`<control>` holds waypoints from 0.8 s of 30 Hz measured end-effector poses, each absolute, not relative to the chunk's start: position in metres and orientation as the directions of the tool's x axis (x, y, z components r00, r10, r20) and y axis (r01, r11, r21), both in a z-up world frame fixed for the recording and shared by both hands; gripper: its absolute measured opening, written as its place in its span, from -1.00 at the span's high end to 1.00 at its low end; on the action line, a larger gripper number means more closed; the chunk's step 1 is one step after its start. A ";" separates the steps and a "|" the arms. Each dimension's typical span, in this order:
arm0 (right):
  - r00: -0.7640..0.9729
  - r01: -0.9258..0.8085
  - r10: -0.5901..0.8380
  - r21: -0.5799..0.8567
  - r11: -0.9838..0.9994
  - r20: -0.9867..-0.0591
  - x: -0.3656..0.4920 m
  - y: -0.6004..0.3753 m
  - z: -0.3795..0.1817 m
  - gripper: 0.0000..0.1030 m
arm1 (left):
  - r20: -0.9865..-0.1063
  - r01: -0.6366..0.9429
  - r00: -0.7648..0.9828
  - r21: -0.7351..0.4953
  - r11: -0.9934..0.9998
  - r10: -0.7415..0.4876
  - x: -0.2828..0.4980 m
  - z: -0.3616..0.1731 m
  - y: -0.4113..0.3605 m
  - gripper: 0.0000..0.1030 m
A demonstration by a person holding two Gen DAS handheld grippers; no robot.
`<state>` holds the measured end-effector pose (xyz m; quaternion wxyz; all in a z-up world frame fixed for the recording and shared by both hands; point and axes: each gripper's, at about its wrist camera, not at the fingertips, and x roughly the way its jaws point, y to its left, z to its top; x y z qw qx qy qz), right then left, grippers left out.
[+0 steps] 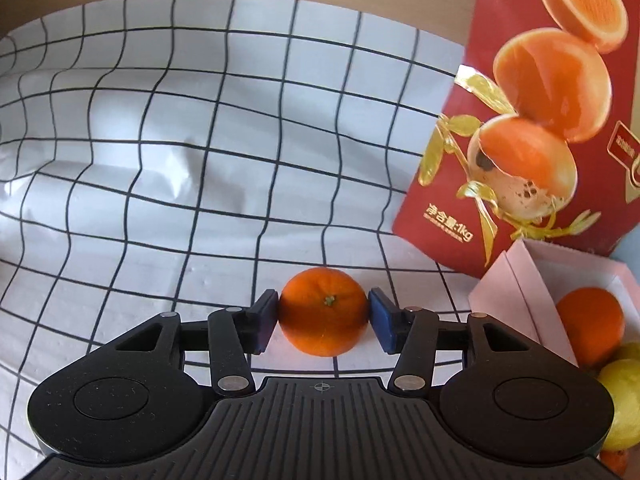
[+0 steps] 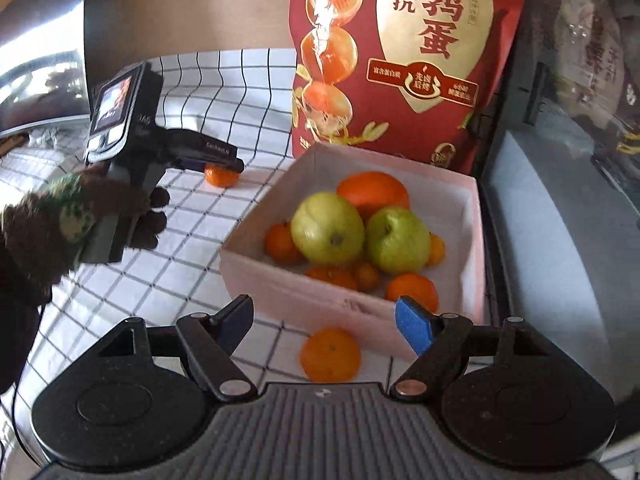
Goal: Organize fruits
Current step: 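Grasp the mandarin beside the pink box with the right tool while the left tool holds its mandarin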
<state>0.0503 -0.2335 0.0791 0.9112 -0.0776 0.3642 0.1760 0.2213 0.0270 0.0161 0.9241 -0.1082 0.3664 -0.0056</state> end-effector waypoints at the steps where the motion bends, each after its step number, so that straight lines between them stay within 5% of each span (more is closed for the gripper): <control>1: 0.670 -0.380 0.266 -0.012 0.925 -0.693 0.047 -0.235 0.078 -0.53 | -0.672 -0.066 0.735 -0.199 0.978 -0.087 0.220 0.016 0.026 -0.05; 12: 0.609 -0.391 0.299 0.050 0.919 -0.734 0.042 -0.247 0.051 -0.53 | -0.592 0.133 0.758 -0.273 0.953 -0.276 0.112 0.044 0.021 -0.03; 24: 0.574 -0.332 0.304 0.124 0.935 -0.760 0.057 -0.234 0.022 -0.40 | -0.643 0.282 0.666 -0.250 0.926 -0.377 -0.009 0.034 -0.025 -0.03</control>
